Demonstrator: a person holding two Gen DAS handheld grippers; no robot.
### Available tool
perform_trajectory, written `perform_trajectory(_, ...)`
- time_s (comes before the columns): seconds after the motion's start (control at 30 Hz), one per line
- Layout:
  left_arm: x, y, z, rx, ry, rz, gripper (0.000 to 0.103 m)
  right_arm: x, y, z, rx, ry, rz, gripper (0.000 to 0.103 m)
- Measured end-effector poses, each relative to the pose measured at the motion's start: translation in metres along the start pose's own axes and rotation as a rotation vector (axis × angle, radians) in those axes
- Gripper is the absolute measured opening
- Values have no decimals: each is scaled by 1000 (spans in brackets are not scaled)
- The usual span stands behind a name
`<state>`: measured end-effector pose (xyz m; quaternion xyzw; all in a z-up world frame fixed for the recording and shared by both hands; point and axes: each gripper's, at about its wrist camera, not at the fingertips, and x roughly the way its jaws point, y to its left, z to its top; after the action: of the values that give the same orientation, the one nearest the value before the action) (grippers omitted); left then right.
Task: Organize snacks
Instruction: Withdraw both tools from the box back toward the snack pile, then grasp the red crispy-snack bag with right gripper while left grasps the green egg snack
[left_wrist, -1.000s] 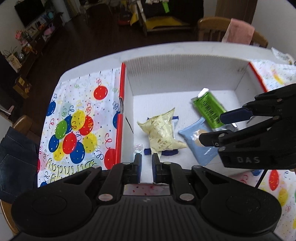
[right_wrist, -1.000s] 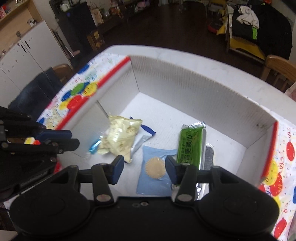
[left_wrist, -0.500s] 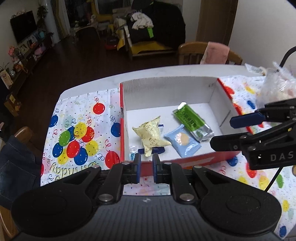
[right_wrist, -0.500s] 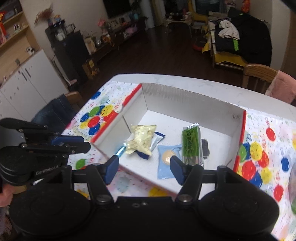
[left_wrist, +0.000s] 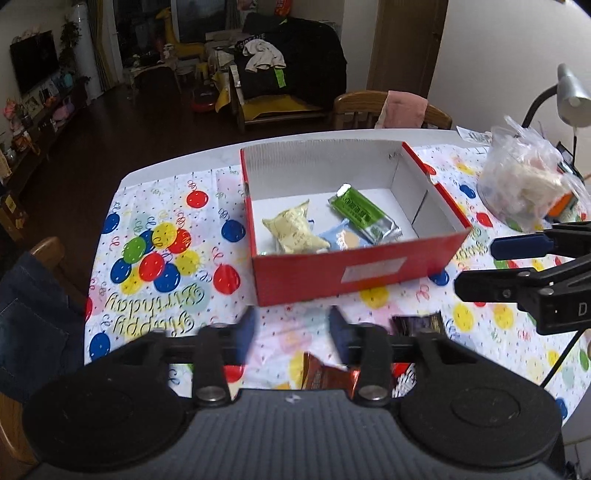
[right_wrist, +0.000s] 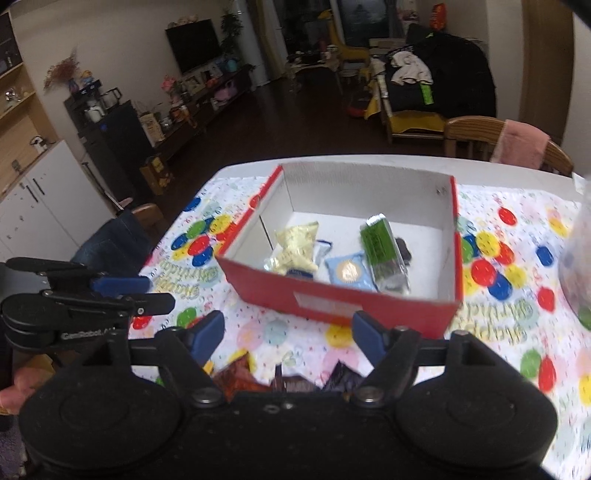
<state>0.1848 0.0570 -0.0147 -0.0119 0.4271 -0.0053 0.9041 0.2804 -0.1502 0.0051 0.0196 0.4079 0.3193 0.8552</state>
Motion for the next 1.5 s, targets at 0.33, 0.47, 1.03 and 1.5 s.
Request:
perform_trajectory(0.33, -19, 12, -39, -20, -30, -23, 71, -7, 14, -45, 44, 0, -40, 89)
perform_trajectory(0.47, -22, 20, -50, -49, -47, -9, 78, -7, 17, -59, 78, -12, -67, 102)
perform_trajectory(1.03, 11, 27, -105, -64, 45, 11, 83, 31, 25, -110, 34, 74, -82, 103)
perform_trajectory(1.5, 45, 2, -132, 16, 155, 5, 83, 94, 20, -126, -51, 222, -104, 102)
